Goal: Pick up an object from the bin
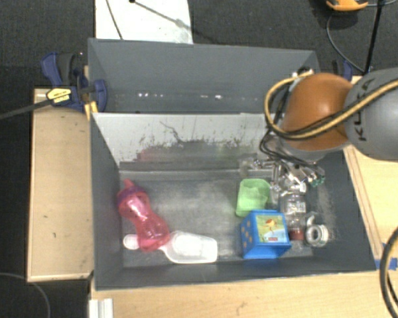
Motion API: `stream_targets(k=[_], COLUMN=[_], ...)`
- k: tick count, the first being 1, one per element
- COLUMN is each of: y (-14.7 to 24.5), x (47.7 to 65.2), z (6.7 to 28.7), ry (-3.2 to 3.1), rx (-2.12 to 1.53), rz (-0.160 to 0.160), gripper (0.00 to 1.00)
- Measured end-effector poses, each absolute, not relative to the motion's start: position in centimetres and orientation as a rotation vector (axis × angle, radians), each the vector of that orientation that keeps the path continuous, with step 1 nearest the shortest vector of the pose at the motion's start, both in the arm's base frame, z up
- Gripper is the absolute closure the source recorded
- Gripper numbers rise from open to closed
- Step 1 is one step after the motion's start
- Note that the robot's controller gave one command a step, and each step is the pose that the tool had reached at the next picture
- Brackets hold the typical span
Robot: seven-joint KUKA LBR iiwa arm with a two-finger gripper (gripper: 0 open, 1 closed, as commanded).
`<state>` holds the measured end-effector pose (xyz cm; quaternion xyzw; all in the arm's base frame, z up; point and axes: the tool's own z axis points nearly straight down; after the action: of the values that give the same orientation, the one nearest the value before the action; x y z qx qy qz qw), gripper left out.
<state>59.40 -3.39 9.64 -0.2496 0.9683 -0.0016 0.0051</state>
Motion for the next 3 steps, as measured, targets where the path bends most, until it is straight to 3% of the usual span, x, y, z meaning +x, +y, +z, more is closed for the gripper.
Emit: stream_targets(k=[1,3], y=[-3.51,-3.5], x=[59.15,59.06], z=[11.34,11.63], ry=[3.031,3.034], rx=[-0.81,-0.81], rz=[0.001,0.003], gripper=[1.0,1.0])
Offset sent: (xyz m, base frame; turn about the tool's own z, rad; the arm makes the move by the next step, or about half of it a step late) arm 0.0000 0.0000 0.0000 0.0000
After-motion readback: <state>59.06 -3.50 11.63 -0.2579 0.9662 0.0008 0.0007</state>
